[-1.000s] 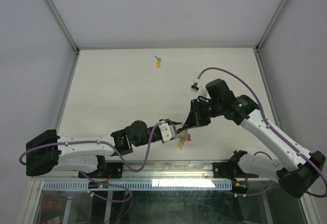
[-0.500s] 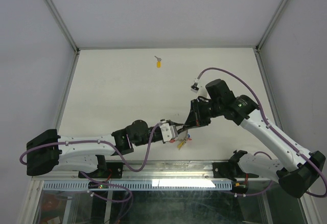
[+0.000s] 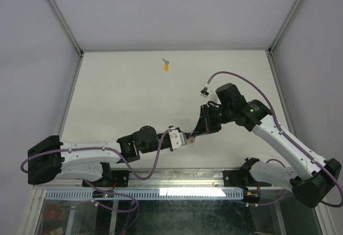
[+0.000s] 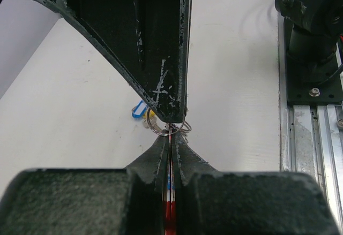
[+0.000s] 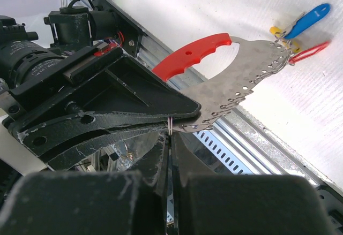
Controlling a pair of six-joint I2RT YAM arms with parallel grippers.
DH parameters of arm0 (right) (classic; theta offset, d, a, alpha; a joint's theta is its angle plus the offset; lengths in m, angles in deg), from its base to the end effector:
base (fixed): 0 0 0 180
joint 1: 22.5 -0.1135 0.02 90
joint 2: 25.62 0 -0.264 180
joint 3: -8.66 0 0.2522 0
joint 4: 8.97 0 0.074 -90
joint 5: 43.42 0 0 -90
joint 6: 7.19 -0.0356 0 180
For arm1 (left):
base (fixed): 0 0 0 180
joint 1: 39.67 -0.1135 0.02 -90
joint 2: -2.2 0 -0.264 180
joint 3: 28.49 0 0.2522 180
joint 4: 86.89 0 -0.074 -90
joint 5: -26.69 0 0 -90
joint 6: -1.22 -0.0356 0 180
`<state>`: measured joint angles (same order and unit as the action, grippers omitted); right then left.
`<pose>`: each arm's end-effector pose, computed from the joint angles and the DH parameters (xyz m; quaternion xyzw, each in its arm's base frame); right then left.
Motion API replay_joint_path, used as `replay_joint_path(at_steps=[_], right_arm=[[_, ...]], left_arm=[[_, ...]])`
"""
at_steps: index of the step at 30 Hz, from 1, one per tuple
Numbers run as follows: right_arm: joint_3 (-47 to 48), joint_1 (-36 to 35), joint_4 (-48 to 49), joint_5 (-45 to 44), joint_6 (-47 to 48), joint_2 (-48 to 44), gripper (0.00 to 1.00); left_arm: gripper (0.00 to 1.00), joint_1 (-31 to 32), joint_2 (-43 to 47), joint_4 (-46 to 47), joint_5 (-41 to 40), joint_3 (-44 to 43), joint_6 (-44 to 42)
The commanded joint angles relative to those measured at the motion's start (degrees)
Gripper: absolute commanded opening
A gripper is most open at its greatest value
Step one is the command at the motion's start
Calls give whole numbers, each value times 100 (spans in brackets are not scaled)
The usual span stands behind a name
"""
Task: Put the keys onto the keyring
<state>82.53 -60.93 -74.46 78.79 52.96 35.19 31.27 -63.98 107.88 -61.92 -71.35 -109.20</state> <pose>0.1452 0.1394 0.3184 -0.1571 0.9003 0.3910 0.1087 0.0819 -0.2397 0.2389 0.5477 0.5238 -0.2867 0.5861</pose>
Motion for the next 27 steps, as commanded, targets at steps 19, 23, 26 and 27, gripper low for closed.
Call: replay_joint_path(at_steps=[19, 23, 26, 27], right_arm=[[125, 10, 270, 189, 84, 18, 0], [100, 10, 277, 191, 86, 31, 0], [84, 10, 277, 189, 101, 35, 0], [73, 10, 277, 186, 102, 43, 0]], left_arm=[[22, 61, 141, 402, -63, -248, 91], [23, 64, 107, 390, -18, -281, 92], [26, 62, 81, 381, 22, -307, 101], [26, 66, 66, 381, 34, -310, 105]])
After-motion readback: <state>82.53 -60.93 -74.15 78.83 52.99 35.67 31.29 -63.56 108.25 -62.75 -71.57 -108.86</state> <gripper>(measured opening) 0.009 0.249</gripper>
